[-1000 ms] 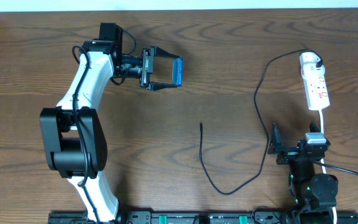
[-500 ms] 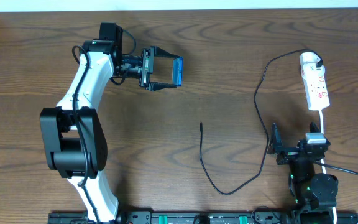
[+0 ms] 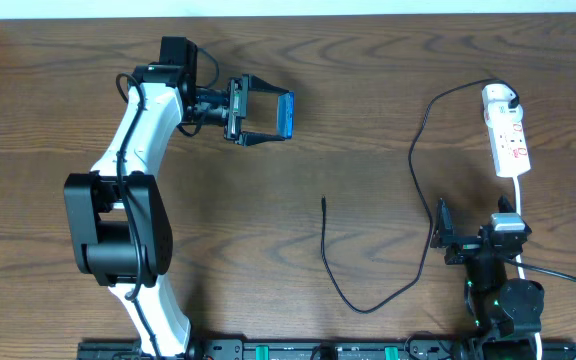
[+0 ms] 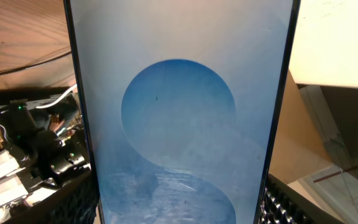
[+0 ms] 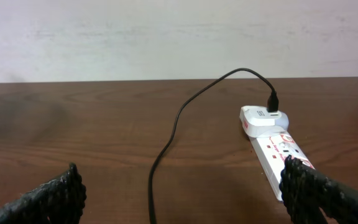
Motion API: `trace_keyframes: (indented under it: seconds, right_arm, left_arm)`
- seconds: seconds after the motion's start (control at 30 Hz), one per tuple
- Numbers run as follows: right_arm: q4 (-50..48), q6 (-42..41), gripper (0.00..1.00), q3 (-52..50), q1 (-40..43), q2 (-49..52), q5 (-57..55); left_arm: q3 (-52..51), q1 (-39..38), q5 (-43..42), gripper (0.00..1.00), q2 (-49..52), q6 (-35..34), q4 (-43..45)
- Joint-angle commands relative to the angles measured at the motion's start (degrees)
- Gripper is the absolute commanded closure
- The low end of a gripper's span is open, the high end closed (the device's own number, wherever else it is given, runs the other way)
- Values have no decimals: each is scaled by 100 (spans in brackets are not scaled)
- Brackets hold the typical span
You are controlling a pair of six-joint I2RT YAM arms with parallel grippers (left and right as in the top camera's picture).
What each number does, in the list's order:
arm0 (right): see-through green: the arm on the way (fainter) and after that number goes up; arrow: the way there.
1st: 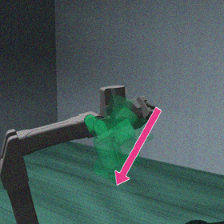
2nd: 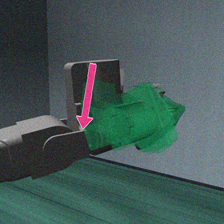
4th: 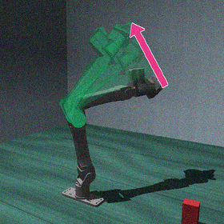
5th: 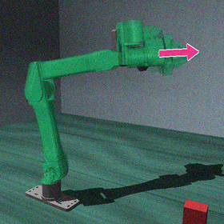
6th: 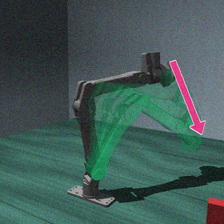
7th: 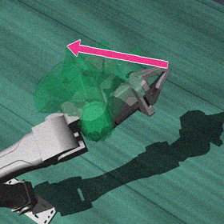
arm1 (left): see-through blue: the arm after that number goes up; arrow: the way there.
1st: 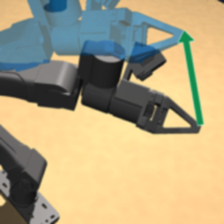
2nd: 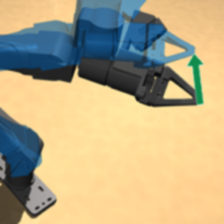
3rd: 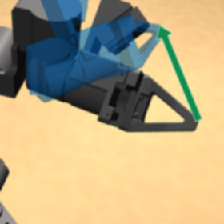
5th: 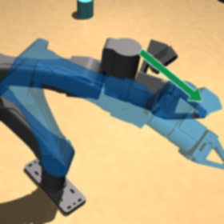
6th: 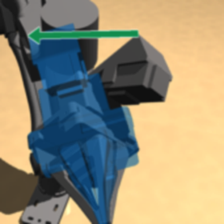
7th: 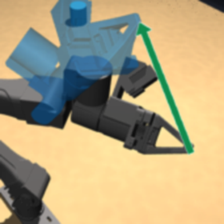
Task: Plug charger to phone and switch on socket
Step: 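Hold the upright phone steady in the left gripper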
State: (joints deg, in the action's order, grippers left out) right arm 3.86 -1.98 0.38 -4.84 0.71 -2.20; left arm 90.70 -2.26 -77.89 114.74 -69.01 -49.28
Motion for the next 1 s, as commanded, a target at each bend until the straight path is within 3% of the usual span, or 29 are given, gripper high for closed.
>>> trace_keyframes:
  seconds: [0.0, 0.2, 0.6, 0.8, 0.97]
  right_arm:
    - [20, -55, 1, -7, -50, -33, -44]
    - [20, -55, 1, -7, -50, -33, -44]
    - [22, -55, 1, -7, -50, -33, -44]
    - [20, -55, 1, -7, -50, -33, -44]
    - [20, -55, 1, -7, -50, -33, -44]
  left_arm:
    - [157, 20, -181, 93, -192, 15, -13]
    - [157, 20, 57, 92, -192, 46, -13]
    - [157, 20, 975, 93, -192, 933, -35]
    - [153, 20, 1565, 93, -192, 946, -138]
    - [153, 20, 1585, 93, -192, 944, -146]
